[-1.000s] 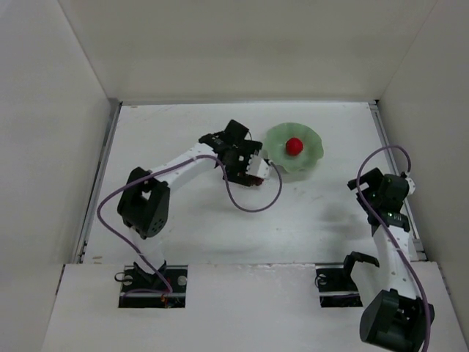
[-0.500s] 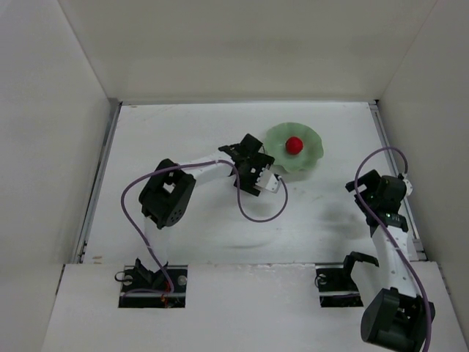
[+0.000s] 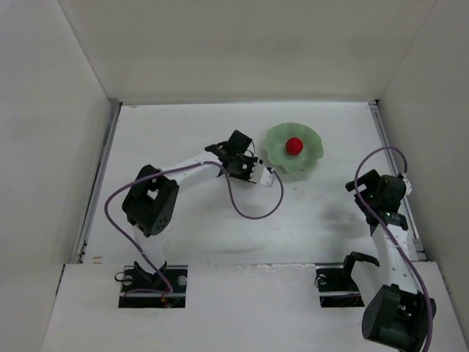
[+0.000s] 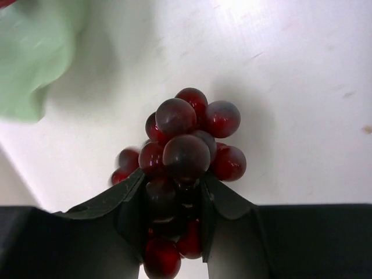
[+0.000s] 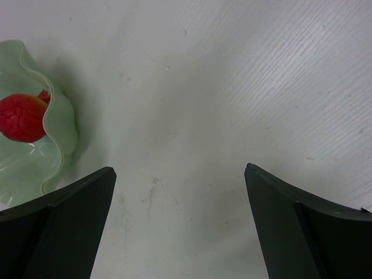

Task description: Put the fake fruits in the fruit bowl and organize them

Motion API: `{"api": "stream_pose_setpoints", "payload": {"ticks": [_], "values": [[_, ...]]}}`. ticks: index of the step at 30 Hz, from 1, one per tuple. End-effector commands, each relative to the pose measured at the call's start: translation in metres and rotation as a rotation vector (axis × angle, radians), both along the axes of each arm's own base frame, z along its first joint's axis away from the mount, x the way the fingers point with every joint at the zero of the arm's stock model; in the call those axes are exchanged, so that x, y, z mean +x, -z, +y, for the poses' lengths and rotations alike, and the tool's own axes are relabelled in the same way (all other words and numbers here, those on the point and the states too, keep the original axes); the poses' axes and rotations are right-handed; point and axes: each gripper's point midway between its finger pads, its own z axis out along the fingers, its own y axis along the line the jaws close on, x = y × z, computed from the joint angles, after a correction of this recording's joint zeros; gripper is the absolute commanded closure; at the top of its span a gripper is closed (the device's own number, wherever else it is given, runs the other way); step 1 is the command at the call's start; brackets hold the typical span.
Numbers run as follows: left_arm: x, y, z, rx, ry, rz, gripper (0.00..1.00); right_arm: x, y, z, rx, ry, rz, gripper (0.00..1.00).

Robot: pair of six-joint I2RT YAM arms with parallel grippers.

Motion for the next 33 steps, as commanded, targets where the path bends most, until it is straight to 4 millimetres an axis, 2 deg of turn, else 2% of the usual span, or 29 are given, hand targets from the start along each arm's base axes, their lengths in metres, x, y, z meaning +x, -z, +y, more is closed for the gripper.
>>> {"api": "stream_pose_setpoints", "payload": {"ticks": [1, 4, 7, 11, 15, 17, 21, 25, 26, 28, 29, 30, 33], "values": [[0.042, -0.089, 0.000, -0.195, -0.095, -0.179, 0.84, 0.014, -0.012, 0.000, -0.015, -0.019, -0.054, 0.00], [0.082, -0.147, -0.017, -0.371, -0.160, -0.367, 0.82, 0.018, -0.013, 0.001, -0.013, -0.027, -0.058, 0.00], [0.107, -0.198, -0.047, -0.529, -0.169, -0.576, 0.82, 0.019, -0.014, 0.001, -0.013, -0.027, -0.060, 0.00], [0.120, -0.234, -0.093, -0.637, -0.129, -0.701, 0.81, 0.014, -0.012, 0.002, -0.018, -0.029, -0.060, 0.00], [0.130, -0.254, -0.127, -0.728, -0.115, -0.754, 0.81, 0.009, -0.008, 0.004, -0.021, -0.030, -0.059, 0.00], [0.126, -0.253, -0.144, -0.751, -0.097, -0.742, 0.80, 0.007, -0.007, 0.003, -0.019, -0.026, -0.056, 0.00], [0.107, -0.232, -0.169, -0.744, -0.049, -0.681, 0.79, 0.007, -0.008, 0.002, -0.022, -0.022, -0.059, 0.00], [0.099, -0.198, -0.173, -0.671, -0.035, -0.604, 0.71, 0.007, -0.008, 0.002, -0.020, -0.020, -0.056, 0.00], [0.096, -0.192, -0.172, -0.656, -0.030, -0.582, 0.62, 0.007, -0.008, 0.002, -0.020, -0.022, -0.058, 0.00], [0.093, -0.186, -0.170, -0.636, -0.029, -0.541, 0.27, 0.008, -0.008, 0.002, -0.020, -0.023, -0.058, 0.00], [0.091, -0.187, -0.169, -0.637, -0.028, -0.525, 0.16, 0.008, -0.008, 0.003, -0.018, -0.026, -0.056, 0.00], [0.088, -0.191, -0.169, -0.643, -0.022, -0.514, 0.13, 0.008, -0.008, 0.003, -0.018, -0.027, -0.056, 0.00], [0.083, -0.212, -0.164, -0.684, -0.043, -0.505, 0.11, 0.009, -0.011, 0.003, -0.021, -0.026, -0.061, 0.00]]}}
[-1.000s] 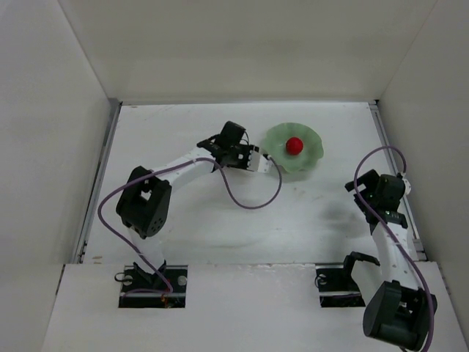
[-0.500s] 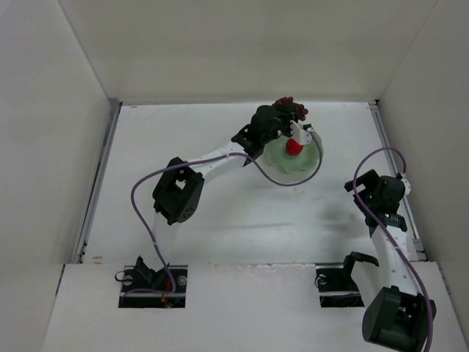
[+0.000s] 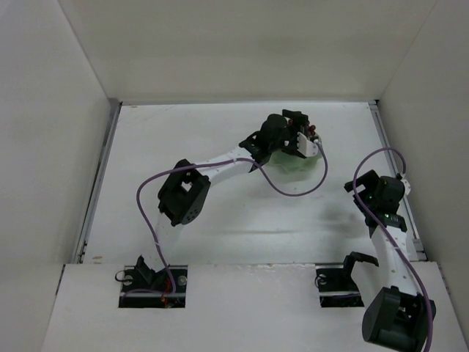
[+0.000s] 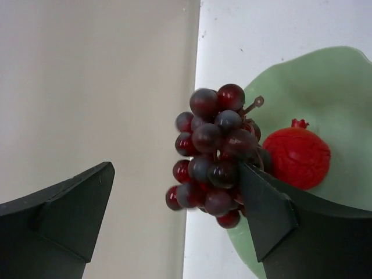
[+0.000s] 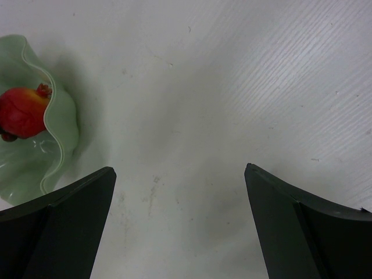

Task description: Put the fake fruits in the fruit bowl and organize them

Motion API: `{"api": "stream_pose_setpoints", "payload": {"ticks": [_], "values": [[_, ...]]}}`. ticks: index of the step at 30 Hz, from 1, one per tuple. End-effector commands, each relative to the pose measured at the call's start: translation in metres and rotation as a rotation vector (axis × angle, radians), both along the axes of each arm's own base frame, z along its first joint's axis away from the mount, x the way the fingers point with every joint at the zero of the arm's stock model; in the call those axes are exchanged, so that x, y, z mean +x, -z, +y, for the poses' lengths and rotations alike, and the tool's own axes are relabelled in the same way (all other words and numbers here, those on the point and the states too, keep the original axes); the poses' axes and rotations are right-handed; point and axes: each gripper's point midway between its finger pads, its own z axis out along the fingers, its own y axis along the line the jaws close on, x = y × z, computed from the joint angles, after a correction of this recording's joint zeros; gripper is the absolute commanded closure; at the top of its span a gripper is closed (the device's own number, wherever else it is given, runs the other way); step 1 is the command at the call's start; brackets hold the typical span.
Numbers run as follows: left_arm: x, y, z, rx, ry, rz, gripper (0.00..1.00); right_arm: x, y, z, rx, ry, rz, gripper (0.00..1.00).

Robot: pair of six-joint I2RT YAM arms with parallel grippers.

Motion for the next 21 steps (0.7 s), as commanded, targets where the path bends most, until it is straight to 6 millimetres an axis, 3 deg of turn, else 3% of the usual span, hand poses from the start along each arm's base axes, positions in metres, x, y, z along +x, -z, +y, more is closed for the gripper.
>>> {"api": "stream_pose_setpoints", "payload": {"ticks": [1, 7, 10, 16, 21], "values": [[-0.014, -0.076, 0.012, -0.124, 0.011, -0.030, 0.01, 0.008, -0.015, -0.001, -0.020, -0.012, -0.053, 0.00], [-0.032, -0.124, 0.044, -0.160, -0.013, -0.045, 0.00, 0.007, -0.020, 0.000, -0.024, -0.013, -0.068, 0.00], [-0.047, -0.126, 0.079, -0.143, -0.050, 0.022, 0.00, 0.006, -0.022, 0.000, -0.024, -0.010, -0.076, 0.00], [-0.101, -0.065, 0.166, -0.076, -0.168, 0.258, 0.00, 0.007, -0.024, -0.002, -0.026, -0.007, -0.072, 0.00], [-0.121, -0.008, 0.256, -0.135, -0.436, 0.487, 0.00, 0.009, -0.028, 0.000, -0.025, -0.014, -0.071, 0.00]]}}
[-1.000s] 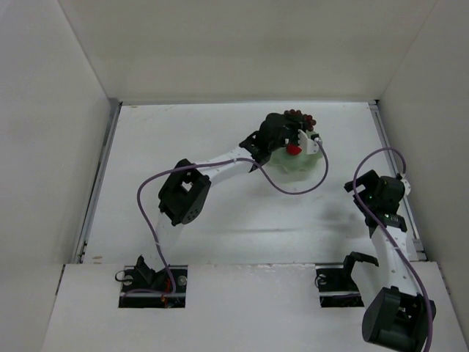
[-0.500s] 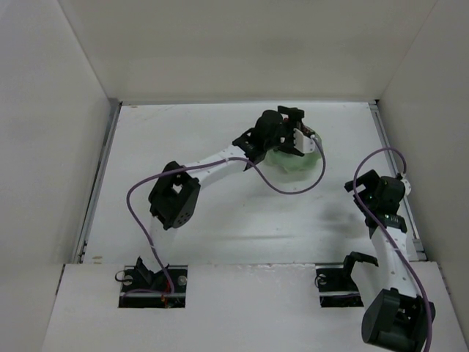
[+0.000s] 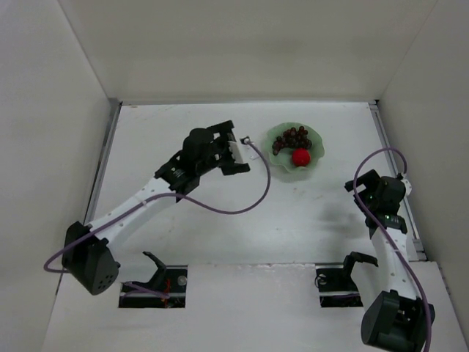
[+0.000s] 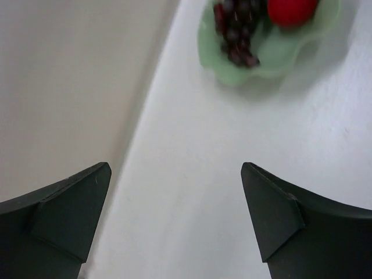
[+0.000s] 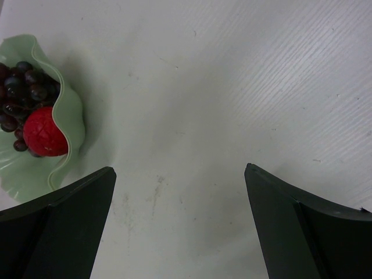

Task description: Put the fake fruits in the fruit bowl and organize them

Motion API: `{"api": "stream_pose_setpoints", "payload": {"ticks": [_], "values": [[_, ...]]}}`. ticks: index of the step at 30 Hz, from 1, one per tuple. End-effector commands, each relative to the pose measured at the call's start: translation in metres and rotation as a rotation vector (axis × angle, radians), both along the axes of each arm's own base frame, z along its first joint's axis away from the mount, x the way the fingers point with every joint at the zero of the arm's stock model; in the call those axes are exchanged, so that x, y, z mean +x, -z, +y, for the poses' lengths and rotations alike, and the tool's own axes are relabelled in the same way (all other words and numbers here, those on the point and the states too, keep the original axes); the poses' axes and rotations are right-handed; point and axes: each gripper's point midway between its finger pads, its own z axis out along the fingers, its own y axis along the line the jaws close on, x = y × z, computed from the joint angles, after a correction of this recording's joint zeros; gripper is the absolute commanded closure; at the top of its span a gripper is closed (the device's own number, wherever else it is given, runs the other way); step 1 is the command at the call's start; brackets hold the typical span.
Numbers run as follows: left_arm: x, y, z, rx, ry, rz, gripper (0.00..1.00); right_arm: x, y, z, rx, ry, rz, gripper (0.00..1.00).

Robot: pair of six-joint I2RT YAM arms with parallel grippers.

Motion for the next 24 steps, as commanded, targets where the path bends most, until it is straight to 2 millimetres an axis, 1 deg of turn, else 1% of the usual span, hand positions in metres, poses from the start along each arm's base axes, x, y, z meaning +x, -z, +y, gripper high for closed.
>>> {"api": "stream_pose_setpoints", "payload": {"ticks": [1, 3, 4, 6, 8, 11, 16, 20, 24], "values": [[-0.013, 0.071, 0.068, -0.025, -0.254, 0.297, 0.00, 0.009, -0.023, -0.001, -0.019, -0.014, -0.049, 0.00], [-0.024, 0.099, 0.103, -0.026, -0.376, 0.447, 0.00, 0.009, -0.026, -0.001, -0.022, -0.012, -0.055, 0.00], [-0.032, 0.109, 0.115, -0.029, -0.421, 0.530, 0.00, 0.008, -0.027, -0.002, -0.023, -0.011, -0.054, 0.00], [-0.050, 0.124, 0.125, -0.049, -0.477, 0.683, 0.00, 0.008, -0.029, -0.002, -0.023, -0.012, -0.053, 0.00], [-0.062, 0.130, 0.129, -0.092, -0.526, 0.784, 0.00, 0.008, -0.031, -0.002, -0.022, -0.014, -0.052, 0.00], [-0.066, 0.127, 0.130, -0.137, -0.549, 0.796, 0.00, 0.008, -0.034, -0.002, -0.024, -0.014, -0.054, 0.00], [-0.056, 0.111, 0.139, -0.291, -0.591, 0.714, 0.00, 0.006, -0.037, -0.002, -0.028, -0.013, -0.056, 0.00], [-0.053, 0.107, 0.148, -0.382, -0.660, 0.693, 0.00, 0.002, -0.035, -0.001, -0.029, -0.014, -0.055, 0.00], [-0.054, 0.105, 0.151, -0.430, -0.681, 0.672, 0.00, 0.001, -0.033, -0.001, -0.027, -0.014, -0.050, 0.00]]}}
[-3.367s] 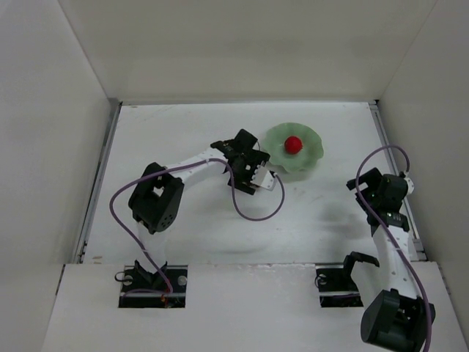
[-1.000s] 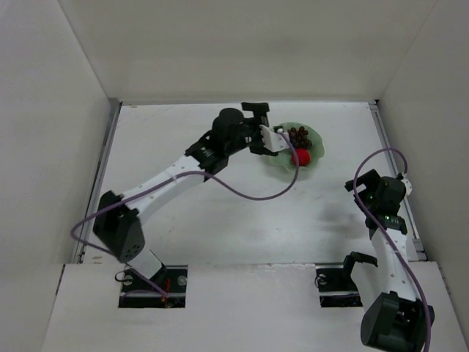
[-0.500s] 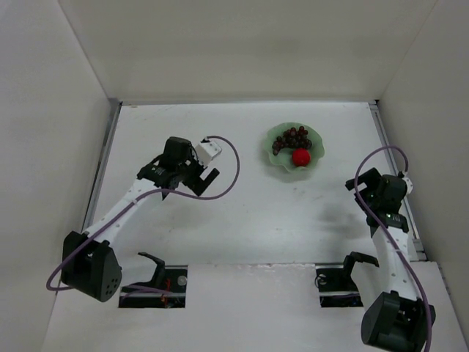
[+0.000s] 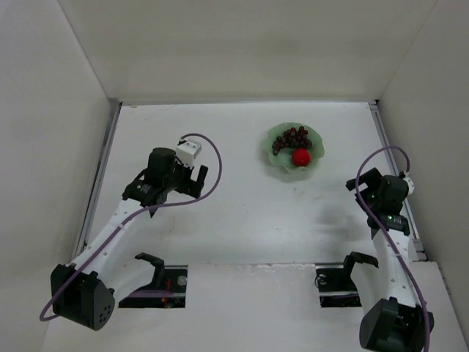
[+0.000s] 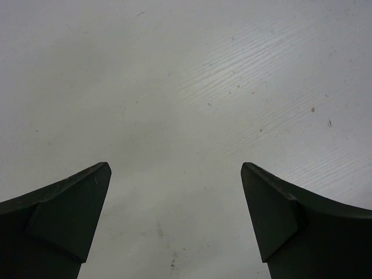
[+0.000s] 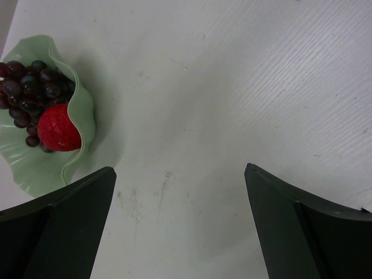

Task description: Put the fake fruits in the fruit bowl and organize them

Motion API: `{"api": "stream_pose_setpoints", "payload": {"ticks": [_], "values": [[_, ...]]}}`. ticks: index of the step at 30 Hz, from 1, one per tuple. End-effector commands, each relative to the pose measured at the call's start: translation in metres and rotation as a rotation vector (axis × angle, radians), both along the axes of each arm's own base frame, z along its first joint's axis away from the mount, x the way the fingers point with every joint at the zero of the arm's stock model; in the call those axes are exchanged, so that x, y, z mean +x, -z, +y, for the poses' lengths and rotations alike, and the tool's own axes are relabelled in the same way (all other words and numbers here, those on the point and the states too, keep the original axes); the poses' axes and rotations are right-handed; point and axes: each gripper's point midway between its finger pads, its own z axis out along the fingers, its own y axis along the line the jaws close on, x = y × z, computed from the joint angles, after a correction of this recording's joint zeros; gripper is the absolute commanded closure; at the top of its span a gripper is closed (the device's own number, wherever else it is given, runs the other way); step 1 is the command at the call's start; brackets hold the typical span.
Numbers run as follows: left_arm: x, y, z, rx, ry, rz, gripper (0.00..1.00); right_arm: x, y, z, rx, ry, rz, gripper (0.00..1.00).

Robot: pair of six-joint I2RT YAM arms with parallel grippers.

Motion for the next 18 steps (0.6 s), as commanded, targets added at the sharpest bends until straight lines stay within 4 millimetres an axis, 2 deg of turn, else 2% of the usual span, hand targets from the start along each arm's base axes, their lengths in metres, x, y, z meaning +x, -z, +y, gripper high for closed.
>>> {"api": "stream_pose_setpoints", "payload": {"ticks": [1, 18], "values": [[0.0064, -0.0130, -0.0006, -0.075, -0.064, -0.059, 0.00, 0.0052, -0.0169, -0.0022, -0.019, -0.007, -0.038, 0.00], [0.0121, -0.0181, -0.0009, -0.114, -0.116, -0.047, 0.00, 0.0068, -0.0175, -0.0028, -0.020, -0.007, -0.036, 0.00]]}}
